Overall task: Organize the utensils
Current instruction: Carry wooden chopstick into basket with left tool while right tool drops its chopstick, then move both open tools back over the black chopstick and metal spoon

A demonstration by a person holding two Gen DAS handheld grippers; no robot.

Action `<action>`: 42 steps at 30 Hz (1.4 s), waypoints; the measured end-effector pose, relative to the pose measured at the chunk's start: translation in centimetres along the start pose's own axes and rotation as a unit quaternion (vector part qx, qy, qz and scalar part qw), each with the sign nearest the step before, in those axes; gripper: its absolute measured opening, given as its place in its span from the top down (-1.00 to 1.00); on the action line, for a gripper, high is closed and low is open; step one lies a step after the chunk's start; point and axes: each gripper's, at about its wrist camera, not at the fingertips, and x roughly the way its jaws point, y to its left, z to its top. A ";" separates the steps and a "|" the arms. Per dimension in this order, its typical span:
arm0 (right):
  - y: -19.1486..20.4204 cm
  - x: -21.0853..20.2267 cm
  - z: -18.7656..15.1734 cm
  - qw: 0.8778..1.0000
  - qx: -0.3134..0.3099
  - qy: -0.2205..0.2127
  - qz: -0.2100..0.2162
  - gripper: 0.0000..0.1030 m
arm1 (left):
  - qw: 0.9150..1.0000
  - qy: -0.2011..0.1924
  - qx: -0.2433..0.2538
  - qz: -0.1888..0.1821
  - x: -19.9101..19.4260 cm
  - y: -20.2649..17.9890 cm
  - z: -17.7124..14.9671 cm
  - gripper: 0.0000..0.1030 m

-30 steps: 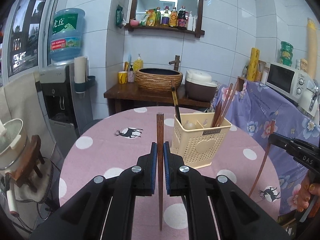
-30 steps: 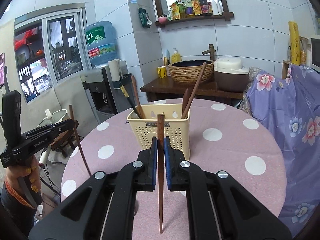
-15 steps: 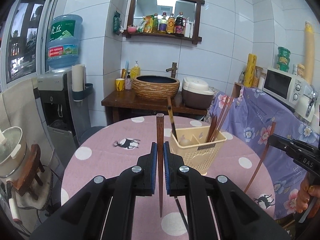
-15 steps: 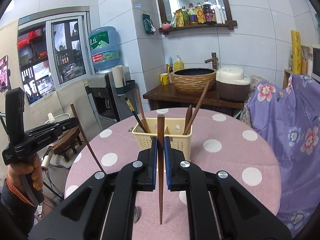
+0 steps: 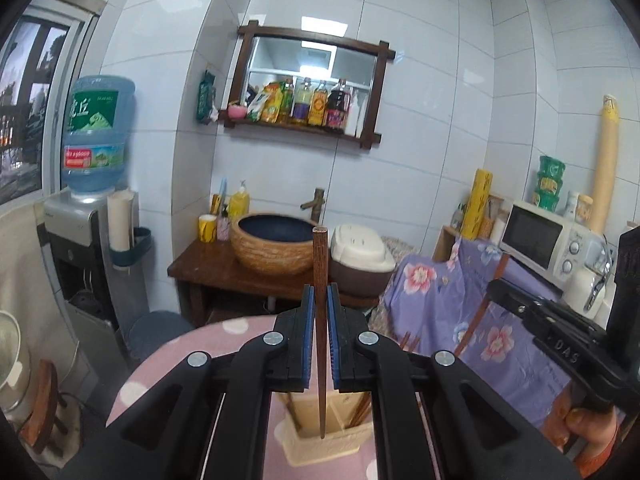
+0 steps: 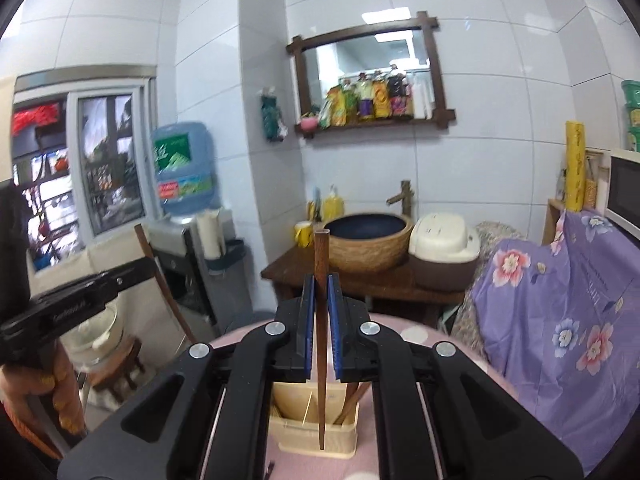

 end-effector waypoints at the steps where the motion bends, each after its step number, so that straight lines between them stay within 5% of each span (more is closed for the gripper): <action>1: -0.1 0.5 0.3 1.000 0.005 -0.006 -0.005 0.85 | 1.000 -0.004 0.005 0.005 0.4 -0.4 0.2 0.85; 10: -1.0 5.7 -5.4 0.999 0.010 0.020 -0.039 0.85 | 0.999 0.037 0.002 0.027 6.2 -0.8 -5.3 0.85; 18: -1.9 7.3 -10.9 0.997 0.021 0.060 -0.045 0.85 | 0.996 0.076 0.000 0.037 7.9 0.1 -11.2 0.85; 27: -1.7 7.1 -13.2 0.996 0.010 0.070 -0.047 0.77 | 0.995 0.097 0.003 0.037 8.2 0.6 -14.0 0.83; 29: -1.6 6.3 -13.4 0.997 0.010 0.062 -0.048 0.38 | 0.995 0.095 0.010 0.036 7.5 0.6 -14.3 0.64; 30: -1.7 5.7 -13.6 0.997 0.012 0.055 -0.050 0.03 | 0.995 0.092 0.011 0.034 6.8 0.7 -14.5 0.49; 31: -1.5 5.0 -13.8 0.997 0.009 0.048 -0.053 -0.04 | 0.996 0.088 0.009 0.034 6.2 0.8 -14.7 0.23; 33: -1.1 3.9 -14.4 0.997 -0.006 0.048 -0.059 -0.04 | 0.996 0.077 0.006 0.035 4.8 1.3 -15.1 -0.04; 42: 2.6 -0.4 -23.0 0.985 -0.038 0.162 -0.052 -0.09 | 0.989 0.118 0.001 0.087 -0.3 5.6 -21.4 -0.25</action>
